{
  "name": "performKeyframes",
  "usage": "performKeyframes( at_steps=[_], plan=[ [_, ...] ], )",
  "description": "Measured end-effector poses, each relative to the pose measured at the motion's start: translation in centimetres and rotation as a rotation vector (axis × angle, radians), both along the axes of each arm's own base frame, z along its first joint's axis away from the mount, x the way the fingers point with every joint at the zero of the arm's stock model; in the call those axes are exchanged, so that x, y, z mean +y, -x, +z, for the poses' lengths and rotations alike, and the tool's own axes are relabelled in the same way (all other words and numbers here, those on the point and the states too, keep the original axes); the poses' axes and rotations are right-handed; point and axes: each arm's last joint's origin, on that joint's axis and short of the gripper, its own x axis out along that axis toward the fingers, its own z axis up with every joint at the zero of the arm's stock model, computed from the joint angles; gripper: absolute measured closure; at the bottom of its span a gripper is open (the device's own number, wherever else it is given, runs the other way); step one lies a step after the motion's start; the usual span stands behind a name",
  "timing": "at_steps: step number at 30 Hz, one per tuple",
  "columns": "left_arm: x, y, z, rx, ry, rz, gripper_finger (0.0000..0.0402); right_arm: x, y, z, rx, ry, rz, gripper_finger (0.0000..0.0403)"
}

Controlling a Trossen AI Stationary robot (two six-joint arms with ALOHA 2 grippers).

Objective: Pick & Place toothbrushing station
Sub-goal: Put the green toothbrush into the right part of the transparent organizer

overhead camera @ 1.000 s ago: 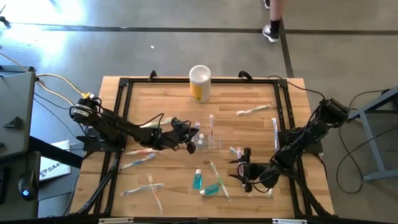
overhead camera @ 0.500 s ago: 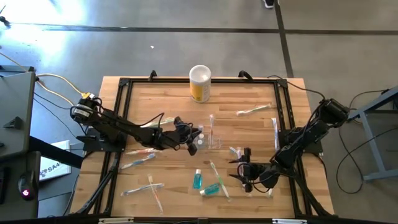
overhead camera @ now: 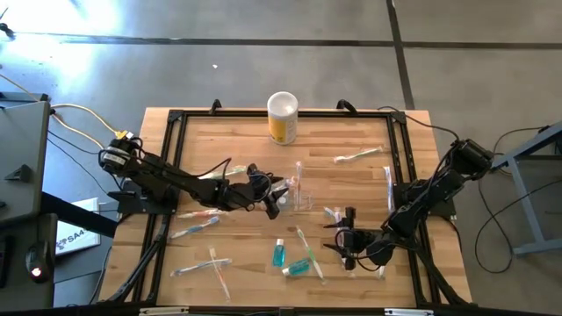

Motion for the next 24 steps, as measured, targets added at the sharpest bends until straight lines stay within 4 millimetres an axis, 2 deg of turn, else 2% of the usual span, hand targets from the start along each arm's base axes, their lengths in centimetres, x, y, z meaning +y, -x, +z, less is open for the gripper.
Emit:
performKeyframes(
  at_steps=[6, 12, 14, 17, 20, 24],
  plan=[
    [-0.8, 1.5, 2.9, -0.041, -0.102, -0.039, 0.0215, -0.5, 1.3, 1.7, -0.029, -0.022, -0.034, 0.0165],
    [-3.2, 4.4, 6.2, -0.077, -0.263, -0.067, 0.0215, -2.0, 3.4, 3.1, 0.089, -0.318, -0.069, 0.0165],
    [-4.1, 5.2, 6.6, -0.066, -0.28, -0.111, 0.0215, -2.8, 4.1, 3.4, 0.14, -0.371, -0.076, 0.0165],
    [-5.1, 5.8, 6.5, -0.046, -0.275, -0.153, 0.0215, -4.5, 4.5, 4.4, 0.136, -0.333, -0.115, 0.0165],
    [-5.7, 6.1, 6.0, -0.015, -0.259, -0.179, 0.0215, -6.8, 4.2, 5.3, 0.081, -0.277, -0.21, 0.0165],
    [-5.6, 6.1, 5.3, 0.028, -0.229, -0.175, 0.0215, -10.5, 3.5, 6.3, 0.068, -0.271, -0.318, 0.0165]
  ],
)
